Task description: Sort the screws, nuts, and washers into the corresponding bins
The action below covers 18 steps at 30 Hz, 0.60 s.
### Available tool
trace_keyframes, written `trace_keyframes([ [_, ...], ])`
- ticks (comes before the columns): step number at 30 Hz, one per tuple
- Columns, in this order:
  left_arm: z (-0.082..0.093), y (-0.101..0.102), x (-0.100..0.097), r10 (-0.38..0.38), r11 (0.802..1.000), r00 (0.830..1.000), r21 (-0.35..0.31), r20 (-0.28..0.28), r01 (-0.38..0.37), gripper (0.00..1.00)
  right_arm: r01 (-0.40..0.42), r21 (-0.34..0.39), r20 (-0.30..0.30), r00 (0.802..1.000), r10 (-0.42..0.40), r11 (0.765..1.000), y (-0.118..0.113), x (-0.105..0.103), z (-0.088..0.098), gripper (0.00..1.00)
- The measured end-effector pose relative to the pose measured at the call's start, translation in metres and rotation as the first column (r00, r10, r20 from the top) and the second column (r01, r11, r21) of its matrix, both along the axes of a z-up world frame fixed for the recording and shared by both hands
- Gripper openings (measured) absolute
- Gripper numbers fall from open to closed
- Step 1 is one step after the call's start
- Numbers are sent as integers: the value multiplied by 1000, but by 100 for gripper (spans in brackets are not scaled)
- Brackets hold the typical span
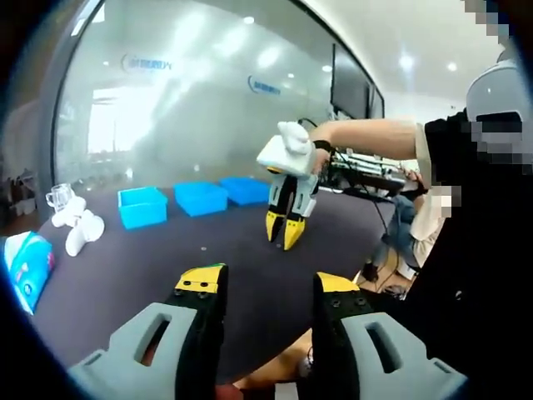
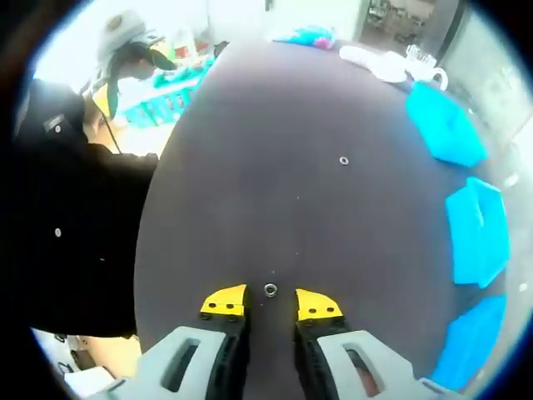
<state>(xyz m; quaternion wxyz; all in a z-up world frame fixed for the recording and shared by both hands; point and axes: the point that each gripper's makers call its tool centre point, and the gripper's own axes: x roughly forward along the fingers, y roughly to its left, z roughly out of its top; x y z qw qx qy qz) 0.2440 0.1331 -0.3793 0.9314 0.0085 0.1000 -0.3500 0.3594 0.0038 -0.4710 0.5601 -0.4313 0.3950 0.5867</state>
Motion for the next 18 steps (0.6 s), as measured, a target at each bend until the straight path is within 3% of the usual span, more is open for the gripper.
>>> trace_keyframes([
  [9, -1, 2, 1, 5, 1000, 1000, -8, -4, -5, 39, 16, -14, -30, 999, -16, 1000, 0, 1, -2, 13],
  [18, -2, 2, 1, 4, 1000, 1000, -11, -7, -4, 39, -7, -24, -6, 1000, 6, 1000, 1, -5, -2, 6],
])
